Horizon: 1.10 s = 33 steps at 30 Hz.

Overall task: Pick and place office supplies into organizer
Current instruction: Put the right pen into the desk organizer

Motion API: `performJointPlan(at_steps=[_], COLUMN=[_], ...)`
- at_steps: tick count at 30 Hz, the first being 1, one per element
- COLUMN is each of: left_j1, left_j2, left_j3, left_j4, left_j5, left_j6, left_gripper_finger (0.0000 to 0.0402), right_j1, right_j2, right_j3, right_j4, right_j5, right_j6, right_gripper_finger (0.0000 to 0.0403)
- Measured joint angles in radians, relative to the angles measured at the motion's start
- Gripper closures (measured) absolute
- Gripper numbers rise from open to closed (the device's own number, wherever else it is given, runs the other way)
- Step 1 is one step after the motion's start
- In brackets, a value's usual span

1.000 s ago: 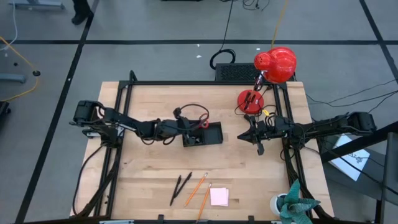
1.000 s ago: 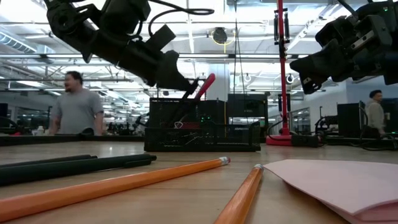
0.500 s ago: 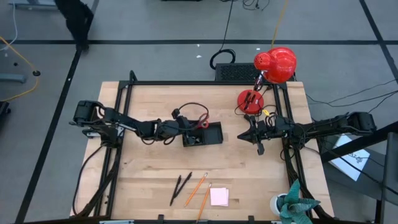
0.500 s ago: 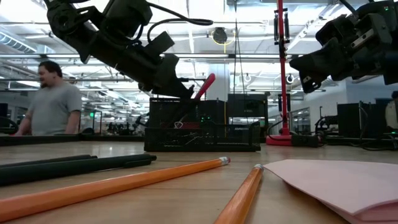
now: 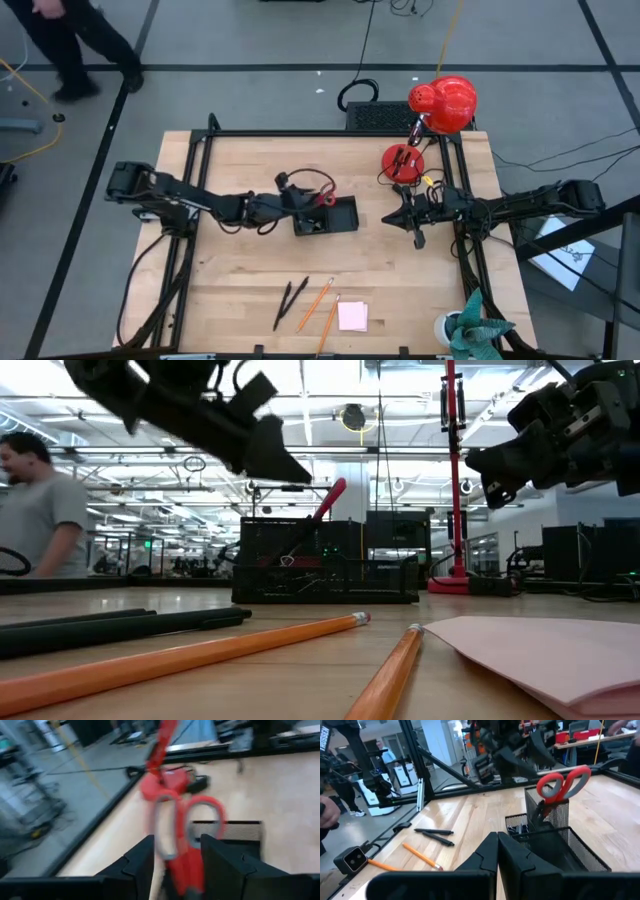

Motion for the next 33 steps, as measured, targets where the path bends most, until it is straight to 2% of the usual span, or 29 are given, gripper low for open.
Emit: performJointPlan(at_steps=[3, 6, 10, 14, 16, 18, 21, 24, 26, 29, 33], left_j1=[-0.038, -0.118, -0.230, -0.337, -0.398, -0.460, -0.525, -0.536, -0.526, -0.507, -0.480], left_j2=[-0.069, -0.108, -0.105, -0.067, -0.033, 0.013, 0.093, 0.187, 0.267, 0.368, 0.434], left_j3=[0.082, 0.182, 0.320, 0.348, 0.342, 0.340, 0.338, 0.370, 0.424, 0.540, 0.687], left_j4=[-0.218, -0.575, -0.970, -1.080, -1.063, -1.032, -0.933, -0.854, -0.863, -0.979, -1.182], left_j5=[-0.077, -0.102, -0.012, 0.113, 0.186, 0.200, 0.184, 0.179, 0.247, 0.351, 0.348], left_j6=[-0.058, -0.193, -0.529, -0.908, -1.064, -1.157, -1.196, -1.181, -1.156, -1.103, -1.043], left_gripper_finger=[0.0236, 0.0247, 0.0263, 0.0274, 0.0278, 0.0279, 0.0279, 0.0279, 0.0279, 0.0279, 0.0279], right_j1=[0.000, 0.000, 0.000, 0.000, 0.000, 0.000, 0.000, 0.000, 0.000, 0.000, 0.000], right_j2=[0.000, 0.000, -0.001, 0.000, 0.000, 0.000, 0.000, 0.000, 0.000, 0.000, 0.000], right_j3=[0.000, 0.000, 0.000, 0.000, 0.000, 0.000, 0.000, 0.000, 0.000, 0.000, 0.000], right_j4=[-0.001, -0.038, -0.052, -0.028, -0.014, 0.004, 0.023, 0.057, 0.072, 0.075, 0.076], right_j5=[0.000, 0.002, 0.002, 0.002, 0.003, 0.002, 0.002, 0.002, 0.002, 0.002, 0.002], right_j6=[-0.001, -0.003, -0.015, -0.026, -0.026, -0.026, -0.029, -0.030, -0.030, -0.030, -0.028], right_gripper_finger=[0.0399, 0.0399, 0.0399, 0.0399, 0.0399, 0.0399, 0.0399, 0.0399, 0.0399, 0.0399, 0.0399])
